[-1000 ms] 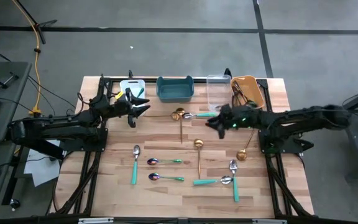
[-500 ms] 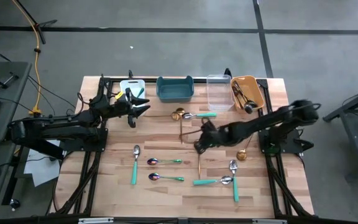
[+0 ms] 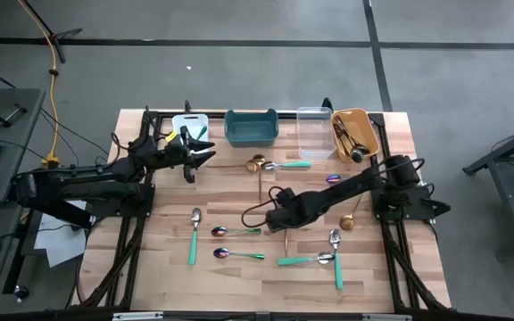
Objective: Sort silverware by color (type)
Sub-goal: Put the gold spoon into the blue bin
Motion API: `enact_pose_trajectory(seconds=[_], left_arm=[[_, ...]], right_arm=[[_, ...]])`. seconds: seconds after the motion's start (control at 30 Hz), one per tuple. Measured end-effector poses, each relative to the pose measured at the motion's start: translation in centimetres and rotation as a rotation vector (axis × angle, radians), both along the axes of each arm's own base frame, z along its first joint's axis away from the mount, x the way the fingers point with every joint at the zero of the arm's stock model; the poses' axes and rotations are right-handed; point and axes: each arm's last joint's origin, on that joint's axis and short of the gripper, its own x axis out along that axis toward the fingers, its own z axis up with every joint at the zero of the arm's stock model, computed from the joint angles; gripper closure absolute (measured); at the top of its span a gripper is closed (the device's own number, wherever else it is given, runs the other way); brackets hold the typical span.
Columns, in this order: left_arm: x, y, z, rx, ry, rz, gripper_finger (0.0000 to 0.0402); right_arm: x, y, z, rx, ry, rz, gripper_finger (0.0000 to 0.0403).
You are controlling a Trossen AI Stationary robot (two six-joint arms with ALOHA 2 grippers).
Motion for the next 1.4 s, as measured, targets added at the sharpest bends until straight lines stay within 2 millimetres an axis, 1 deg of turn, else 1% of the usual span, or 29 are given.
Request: enact_pose_trajectory(seconds=[0.1, 0.33, 0.5, 0.73, 0.83, 1.0, 1.03, 1.17, 1.3, 1.4], left_arm=[[0.0, 0.0, 0.0, 0.0, 0.0, 0.0, 0.0268], [0.0, 0.0, 0.0, -0.001, 0.0, 0.0, 0.0268], [0.0, 0.0, 0.0, -0.001, 0.0, 0.0, 0.0268], [0.0, 0.0, 0.0, -0.001, 0.0, 0.0, 0.0268], [0.0, 0.0, 0.0, 0.0, 0.0, 0.0, 0.0268], [0.0, 0.0, 0.0, 0.0, 0.0, 0.001, 0.0268], [0.0, 0.0, 0.0, 0.0, 0.0, 0.001, 0.0268], [0.0, 0.0, 0.0, 0.0, 0.0, 0.001, 0.0268], [0.0, 0.0, 0.0, -0.001, 0.0, 0.001, 0.0268], [0.0, 0.0, 0.0, 0.0, 0.0, 0.001, 0.0268]], right_arm=[[0.0, 0.0, -0.4, 0.006, 0.011, -0.024, 0.0277], [0.1, -0.1, -0.5, 0.008, 0.008, -0.032, 0.0277], [0.4, 0.1, -1.7, 0.03, 0.024, -0.051, 0.0277], [0.6, 0.1, -2.1, 0.032, 0.032, -0.049, 0.0279], [0.6, 0.1, -2.2, 0.032, 0.033, -0.049, 0.0302], [0.6, 0.1, -2.3, 0.017, 0.035, -0.024, 0.0383], [0.6, 0.1, -2.3, 0.013, 0.036, -0.018, 0.0389], [0.6, 0.1, -2.3, -0.001, 0.038, -0.007, 0.0379], [0.8, 0.1, -2.0, -0.029, 0.042, 0.049, 0.0393], [0.9, 0.0, -1.3, -0.094, 0.048, 0.096, 0.039]])
